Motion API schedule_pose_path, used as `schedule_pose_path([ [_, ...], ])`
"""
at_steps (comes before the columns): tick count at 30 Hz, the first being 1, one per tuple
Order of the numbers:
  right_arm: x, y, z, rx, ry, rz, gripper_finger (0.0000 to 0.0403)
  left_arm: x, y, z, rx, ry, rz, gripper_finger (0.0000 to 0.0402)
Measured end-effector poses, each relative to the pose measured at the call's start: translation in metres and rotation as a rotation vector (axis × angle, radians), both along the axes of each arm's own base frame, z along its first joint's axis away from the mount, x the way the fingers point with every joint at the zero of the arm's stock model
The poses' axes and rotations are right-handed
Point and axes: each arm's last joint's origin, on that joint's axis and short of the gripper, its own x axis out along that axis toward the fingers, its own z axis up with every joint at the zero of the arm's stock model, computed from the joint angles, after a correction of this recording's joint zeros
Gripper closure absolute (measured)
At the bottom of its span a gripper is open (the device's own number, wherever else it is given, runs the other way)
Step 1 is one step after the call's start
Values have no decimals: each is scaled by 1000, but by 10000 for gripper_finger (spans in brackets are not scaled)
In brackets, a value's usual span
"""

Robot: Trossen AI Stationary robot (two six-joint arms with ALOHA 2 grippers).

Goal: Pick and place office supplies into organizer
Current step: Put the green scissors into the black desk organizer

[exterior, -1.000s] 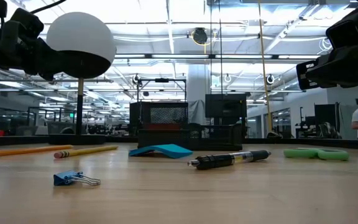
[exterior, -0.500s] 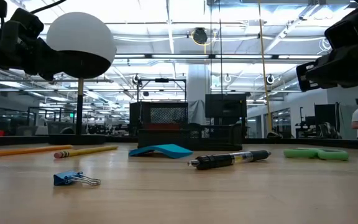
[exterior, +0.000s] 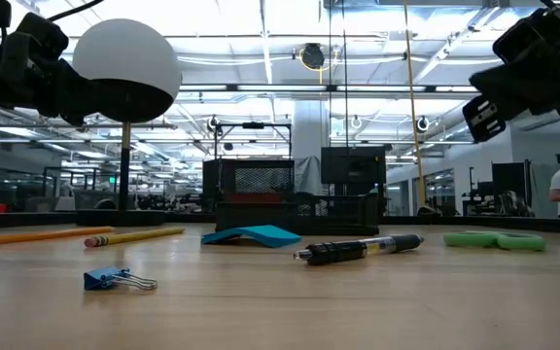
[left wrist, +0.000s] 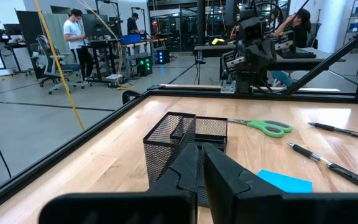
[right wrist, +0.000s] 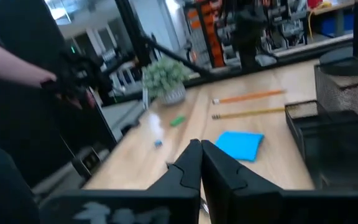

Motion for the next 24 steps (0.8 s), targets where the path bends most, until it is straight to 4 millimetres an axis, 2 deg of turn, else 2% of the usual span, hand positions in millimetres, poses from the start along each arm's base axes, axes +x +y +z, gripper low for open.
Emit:
schedule_pose_path([
  [4,0,0,7,51,-56,0,403,0,0,1,-24,-16,0,380],
  [12,-2,0,23,110,-212,9,403,0,0,12,-483,-225,-32,380],
  [19,-7,0,39,316,-331,41,403,-2,0,20,-855,-390,-84,380],
  [24,-8,-4,45,542,-361,-25,403,-2,-1,23,-979,-429,-130,380],
])
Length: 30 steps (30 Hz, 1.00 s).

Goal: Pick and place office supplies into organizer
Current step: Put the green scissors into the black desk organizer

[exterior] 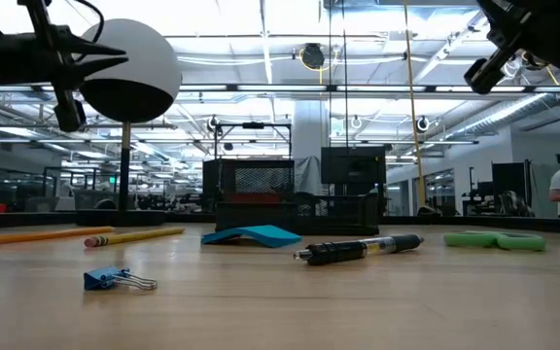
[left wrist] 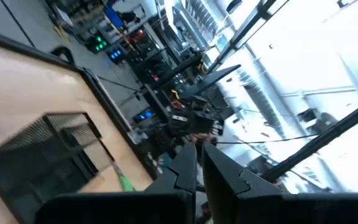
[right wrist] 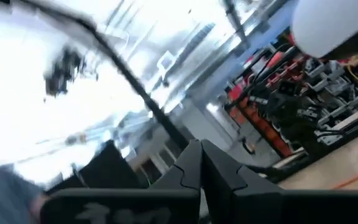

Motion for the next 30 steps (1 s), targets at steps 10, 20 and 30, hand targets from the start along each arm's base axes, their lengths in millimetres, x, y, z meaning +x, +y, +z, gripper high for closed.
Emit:
schedule_pose_path([
  [10,1,-2,-1,114,19,-19,403,0,0,0,-167,-33,-29,380],
  [20,1,-3,-1,241,25,-20,403,0,0,0,-279,-57,-65,380],
  [30,0,-9,-1,339,-1,-198,403,0,-2,3,-192,-69,-123,380],
])
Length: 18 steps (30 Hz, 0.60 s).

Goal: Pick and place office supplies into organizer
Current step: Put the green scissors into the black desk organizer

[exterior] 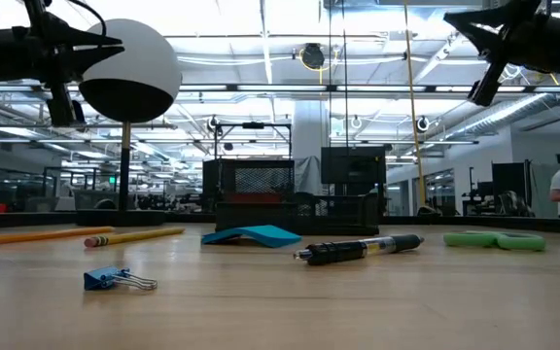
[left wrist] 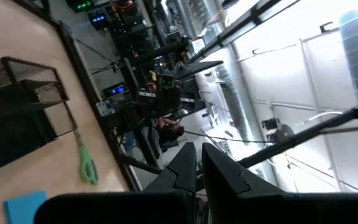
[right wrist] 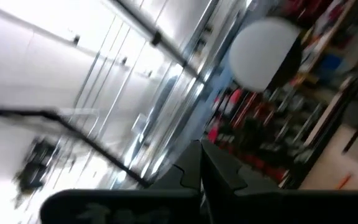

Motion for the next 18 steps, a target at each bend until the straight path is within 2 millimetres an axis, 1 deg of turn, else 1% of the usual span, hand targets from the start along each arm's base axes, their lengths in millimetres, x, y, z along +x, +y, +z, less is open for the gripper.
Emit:
schedule_pose_path([
  [3,-1,-3,0,38,-7,-81,403,-2,0,5,6,-57,4,380],
  [6,-3,-3,5,29,-60,-87,403,-4,0,12,19,-128,2,380],
  [10,-8,-2,14,-10,-148,-107,403,-6,0,17,65,-184,6,380],
  [15,-7,-2,16,-113,-118,-164,403,-7,1,20,76,-189,38,380],
  [18,-9,-2,33,-166,-157,-203,403,-9,1,27,93,-206,49,380],
])
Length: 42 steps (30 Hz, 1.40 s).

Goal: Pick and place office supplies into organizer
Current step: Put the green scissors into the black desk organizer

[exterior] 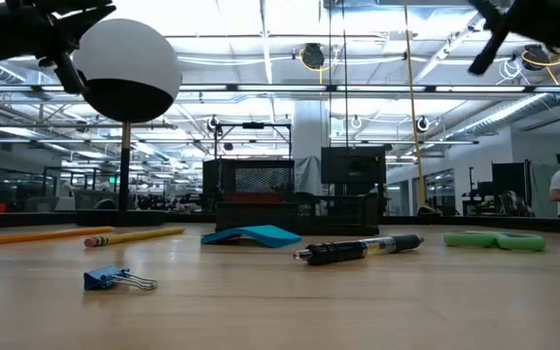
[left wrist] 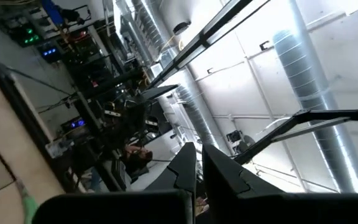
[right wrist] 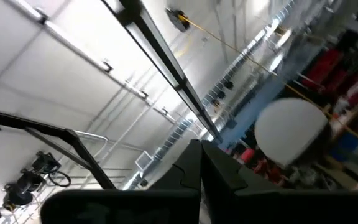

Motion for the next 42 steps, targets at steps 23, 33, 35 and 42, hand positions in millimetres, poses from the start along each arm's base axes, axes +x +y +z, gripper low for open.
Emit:
schedule_pose_path([
  [23,13,0,104,-216,156,-145,403,10,-1,151,398,76,206,380],
  [33,21,2,152,-339,351,-85,403,20,1,164,364,86,224,380],
  [35,25,3,161,-370,400,-69,403,20,1,164,312,80,203,380],
  [42,44,5,186,-488,646,26,403,33,-2,161,263,96,113,380],
])
